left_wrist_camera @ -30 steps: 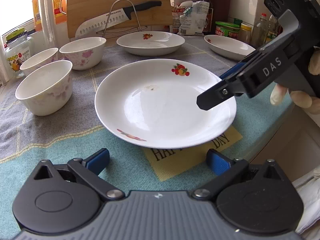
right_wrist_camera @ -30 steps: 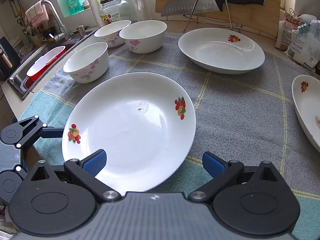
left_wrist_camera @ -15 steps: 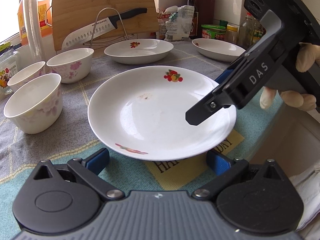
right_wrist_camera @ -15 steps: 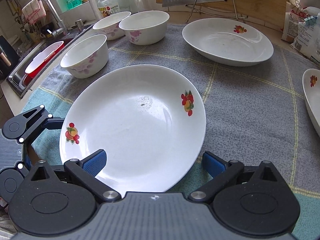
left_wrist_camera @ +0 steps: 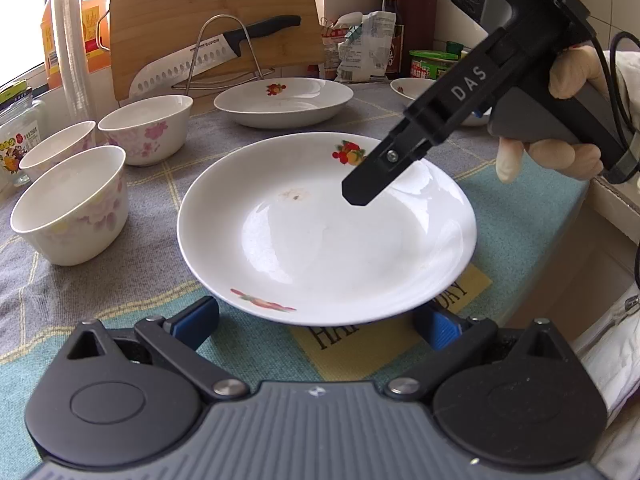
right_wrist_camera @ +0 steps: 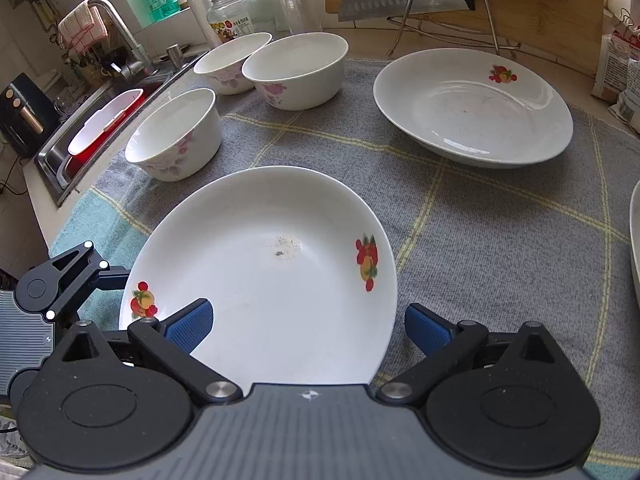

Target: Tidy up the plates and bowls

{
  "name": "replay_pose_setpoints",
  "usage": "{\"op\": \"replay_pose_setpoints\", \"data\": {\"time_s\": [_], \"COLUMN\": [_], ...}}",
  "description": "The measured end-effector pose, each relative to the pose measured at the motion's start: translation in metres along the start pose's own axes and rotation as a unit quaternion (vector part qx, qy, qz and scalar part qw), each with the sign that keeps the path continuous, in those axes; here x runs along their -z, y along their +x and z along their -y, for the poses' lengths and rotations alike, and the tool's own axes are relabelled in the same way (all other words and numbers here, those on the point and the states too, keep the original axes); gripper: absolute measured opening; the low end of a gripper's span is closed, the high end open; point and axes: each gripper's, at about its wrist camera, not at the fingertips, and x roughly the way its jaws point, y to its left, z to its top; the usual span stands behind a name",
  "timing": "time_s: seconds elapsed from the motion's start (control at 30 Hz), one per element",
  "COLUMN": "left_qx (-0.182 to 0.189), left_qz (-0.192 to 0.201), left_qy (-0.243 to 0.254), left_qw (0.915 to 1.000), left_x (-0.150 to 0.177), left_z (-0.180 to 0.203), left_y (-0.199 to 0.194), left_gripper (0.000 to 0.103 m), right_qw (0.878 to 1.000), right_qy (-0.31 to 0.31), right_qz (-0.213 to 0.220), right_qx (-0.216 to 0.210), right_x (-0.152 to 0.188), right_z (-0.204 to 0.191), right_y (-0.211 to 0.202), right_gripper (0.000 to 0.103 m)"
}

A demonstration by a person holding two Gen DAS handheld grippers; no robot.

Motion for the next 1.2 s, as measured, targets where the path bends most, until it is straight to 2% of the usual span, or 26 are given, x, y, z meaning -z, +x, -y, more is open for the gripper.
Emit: {"op": "replay_pose_setpoints", "data": {"time_s": [0.3,0.67,1.2], "left_qx": [0.01,0.024,0.037], "left_qz": [-0.002,-0.005,-0.011], "left_qy": [0.01,0.024,0.039], "left_qw": [0.9999,0.9994,0.9985], "left_x": [-0.001,-0.002,-0.005], "left_z": [-0.002,-0.003,-0.006], "left_y": [0.001,0.002,0.004], "left_gripper": [0.103,0.103,0.103], "right_qw": [0.998,0.996,0.992], "right_qy": [0.002,-0.005,0.026], "right_qz": [-0.022,-0.028,-0.051], "right_qx": [-0.063,-0.083,-0.111], "right_x": [-0.013,-0.025,-0.035], "right_z": [0.01,0.015,0.024], "right_y": [0.012,0.019,0.022], "right_gripper": [0.103,0.103,0.103]}}
